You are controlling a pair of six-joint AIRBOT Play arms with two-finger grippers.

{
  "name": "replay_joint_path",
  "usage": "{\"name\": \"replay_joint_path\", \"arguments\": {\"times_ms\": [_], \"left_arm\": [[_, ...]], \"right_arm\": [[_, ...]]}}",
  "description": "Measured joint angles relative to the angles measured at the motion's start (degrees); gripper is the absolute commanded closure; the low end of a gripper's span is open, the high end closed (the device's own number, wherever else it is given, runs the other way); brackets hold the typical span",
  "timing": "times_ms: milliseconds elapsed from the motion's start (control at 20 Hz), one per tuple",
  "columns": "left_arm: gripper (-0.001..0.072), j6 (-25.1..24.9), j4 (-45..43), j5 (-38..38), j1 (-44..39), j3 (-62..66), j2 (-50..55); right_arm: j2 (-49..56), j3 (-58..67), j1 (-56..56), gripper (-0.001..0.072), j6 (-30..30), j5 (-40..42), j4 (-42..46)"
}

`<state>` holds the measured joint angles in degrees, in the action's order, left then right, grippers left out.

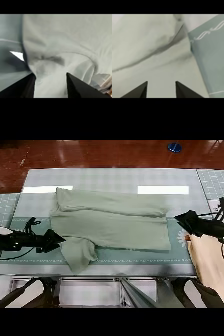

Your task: Fold the shirts.

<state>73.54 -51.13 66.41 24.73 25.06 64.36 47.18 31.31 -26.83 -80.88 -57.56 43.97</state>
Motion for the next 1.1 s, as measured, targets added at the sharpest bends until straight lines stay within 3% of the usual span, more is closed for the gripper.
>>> {"name": "replay_joint_path", "arguments": {"times_ms": [50, 100, 300, 600, 850, 1050, 1100], "left_arm": [[0.0364, 0.17, 0.09, -1.20, -1.42, -0.13, 0.02], [0.0664, 0.37, 0.00, -2.71, -2.75, -0.17, 0.17], [0.0680, 1.03, -0.44, -3.58, -5.29, 0.57, 0.31], [0.0681, 1.07, -0.15, -0.15, -6.05, 3.41, 0.28], [0.0680, 1.07, 0.15, 0.98, -6.14, 4.15, 0.26], [0.0680, 1.07, 0.17, 1.14, -6.14, 4.26, 0.28], [0.0680, 1.07, 0.22, 1.14, -6.14, 4.28, 0.26]], "right_arm": [[-0.07, 0.20, -2.62, 0.0302, 0.00, -0.44, 0.13], [-0.04, 0.35, -5.51, 0.0302, -0.02, -1.68, 1.44], [0.07, -1.73, -11.67, 0.0302, -1.16, -9.70, 10.80], [0.13, -9.31, -8.37, 0.0302, -2.71, -14.19, 16.39], [1.68, -11.41, -6.88, 0.0302, -3.39, -13.33, 16.44], [7.54, -11.74, -6.62, 0.0307, -1.14, -11.50, 11.89], [8.98, -11.78, -6.60, 0.0335, -0.26, -10.99, 9.92]]}}
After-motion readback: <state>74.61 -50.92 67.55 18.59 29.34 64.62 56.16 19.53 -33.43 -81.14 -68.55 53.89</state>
